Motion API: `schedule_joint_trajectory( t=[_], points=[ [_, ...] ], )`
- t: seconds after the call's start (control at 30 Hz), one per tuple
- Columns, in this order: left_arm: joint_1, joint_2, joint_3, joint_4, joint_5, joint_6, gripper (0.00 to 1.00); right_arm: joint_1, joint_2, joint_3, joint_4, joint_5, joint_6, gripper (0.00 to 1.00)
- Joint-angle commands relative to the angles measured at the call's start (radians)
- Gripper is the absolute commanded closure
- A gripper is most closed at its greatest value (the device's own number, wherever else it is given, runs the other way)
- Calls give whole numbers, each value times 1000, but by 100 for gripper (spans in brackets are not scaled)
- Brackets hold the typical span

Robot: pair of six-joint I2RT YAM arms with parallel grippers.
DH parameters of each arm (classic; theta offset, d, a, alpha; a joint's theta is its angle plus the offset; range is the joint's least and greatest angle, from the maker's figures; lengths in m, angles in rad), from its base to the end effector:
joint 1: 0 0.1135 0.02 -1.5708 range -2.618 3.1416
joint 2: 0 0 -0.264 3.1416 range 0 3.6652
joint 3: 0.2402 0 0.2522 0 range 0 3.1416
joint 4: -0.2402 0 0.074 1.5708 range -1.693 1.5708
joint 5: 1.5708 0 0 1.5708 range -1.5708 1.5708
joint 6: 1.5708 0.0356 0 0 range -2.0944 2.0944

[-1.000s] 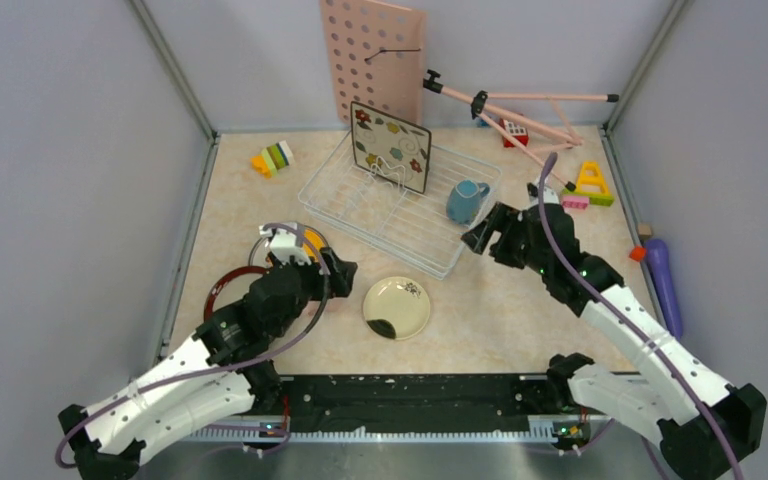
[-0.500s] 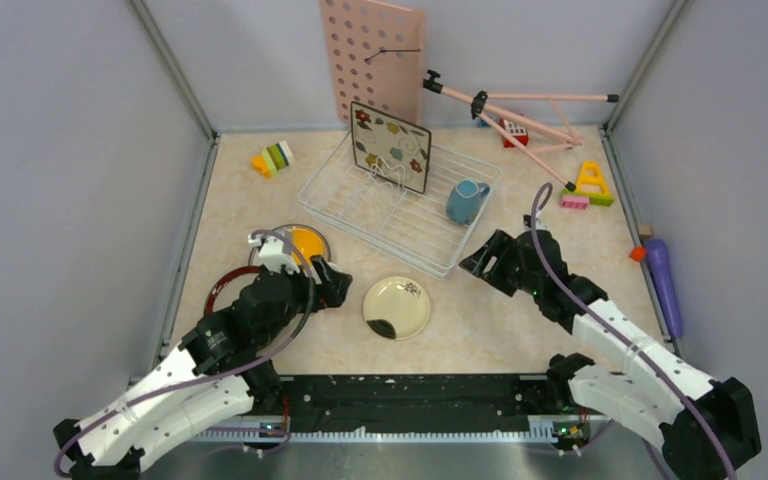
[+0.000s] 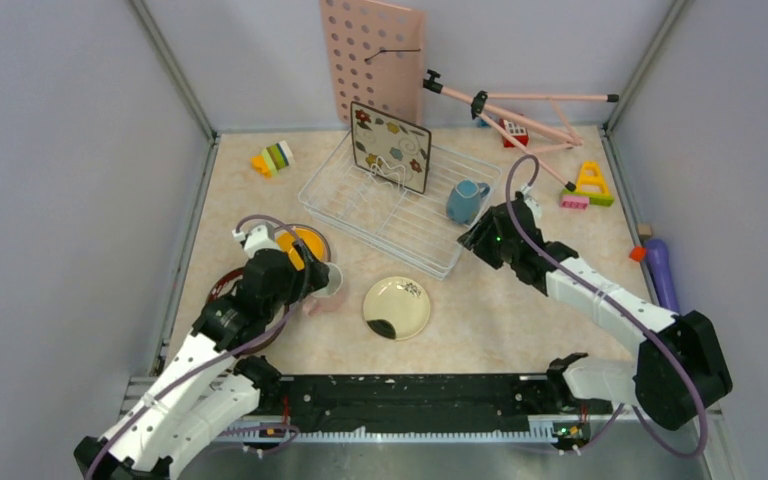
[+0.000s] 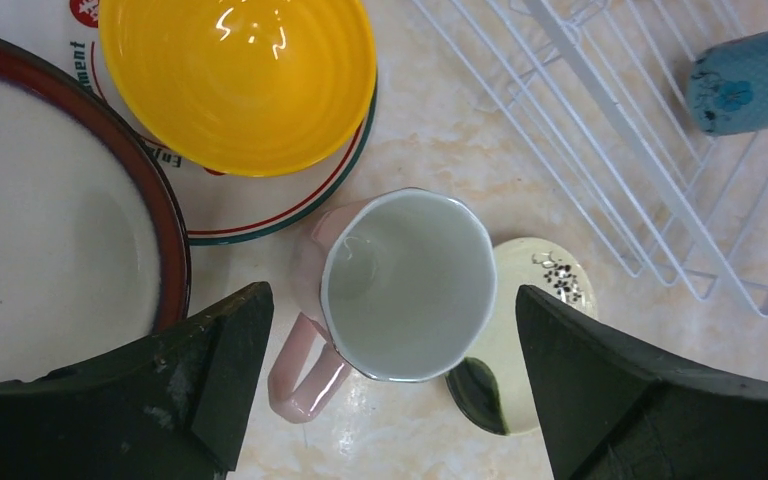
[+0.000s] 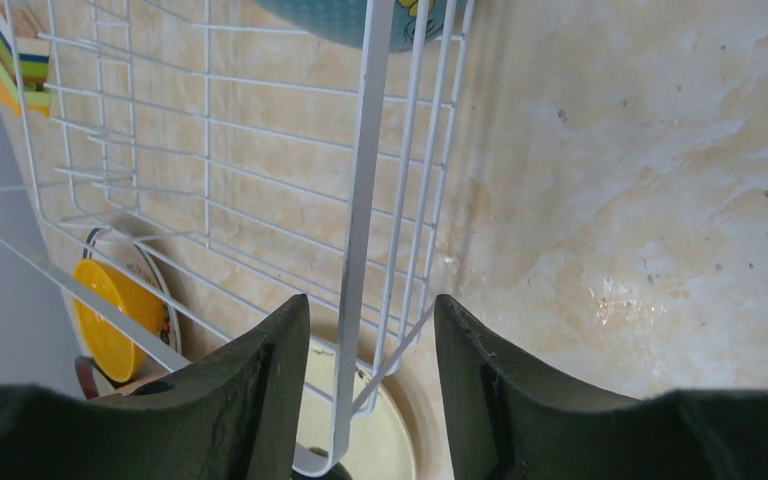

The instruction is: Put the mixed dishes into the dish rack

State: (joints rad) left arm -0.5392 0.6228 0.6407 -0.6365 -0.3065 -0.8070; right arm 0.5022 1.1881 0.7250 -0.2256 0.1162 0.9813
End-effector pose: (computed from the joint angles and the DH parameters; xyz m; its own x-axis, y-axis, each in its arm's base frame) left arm 0.1234 -0.0613 0.2693 -0.5454 -0.4761 -0.6899 -0.1667 0.8682 -0.4674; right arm 0.2227 0.1176 0.2331 -0.6419 0.5894 -0.4905 0.2409 0.7622 0.6008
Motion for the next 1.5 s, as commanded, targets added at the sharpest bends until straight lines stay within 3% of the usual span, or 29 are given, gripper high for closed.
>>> schedule_joint_trajectory(
  t=[0.0, 0.17, 0.3, 0.37, 0.53, 0.6, 0.7, 0.77, 0.87, 0.93, 0.97, 1.1, 1.3, 1.47],
  points=[
    [29, 80, 22, 28, 29, 30, 6, 10, 48, 88, -1, 83, 13, 54],
    [39, 150, 33, -3, -27, 39, 24, 10, 60, 117, -18, 120, -15, 67],
    [40, 161, 29, -34, -75, 60, 28, 6, 49, 130, -22, 154, -35, 91],
    [39, 170, 17, -19, -58, 69, 35, 4, 53, 139, -27, 156, -44, 100],
    [39, 193, -9, 32, -36, 91, 60, -9, 47, 156, -57, 191, -61, 100],
    [39, 201, -9, 38, -37, 104, 62, -15, 35, 150, -61, 202, -70, 100],
    [40, 213, -12, 43, -38, 116, 62, -17, 19, 130, -34, 176, -83, 64],
    [40, 221, -18, 52, -35, 121, 64, -17, 19, 120, -21, 155, -81, 50],
    [39, 225, -25, 80, -21, 132, 77, -17, 48, 116, -1, 125, -71, 48],
    [40, 224, -25, 93, 1, 144, 98, -17, 88, 126, 4, 103, -66, 48],
    [40, 222, -18, 93, 13, 147, 100, -17, 108, 131, 8, 90, -61, 48],
    [40, 200, 5, 82, 53, 169, 100, -17, 170, 150, 25, 44, -59, 60],
    [39, 179, 65, 51, 166, 192, 100, -33, 176, 203, -71, 140, -81, 97],
    [39, 165, 101, 46, 239, 228, 100, -60, 136, 183, -85, 178, -102, 100]
  ],
)
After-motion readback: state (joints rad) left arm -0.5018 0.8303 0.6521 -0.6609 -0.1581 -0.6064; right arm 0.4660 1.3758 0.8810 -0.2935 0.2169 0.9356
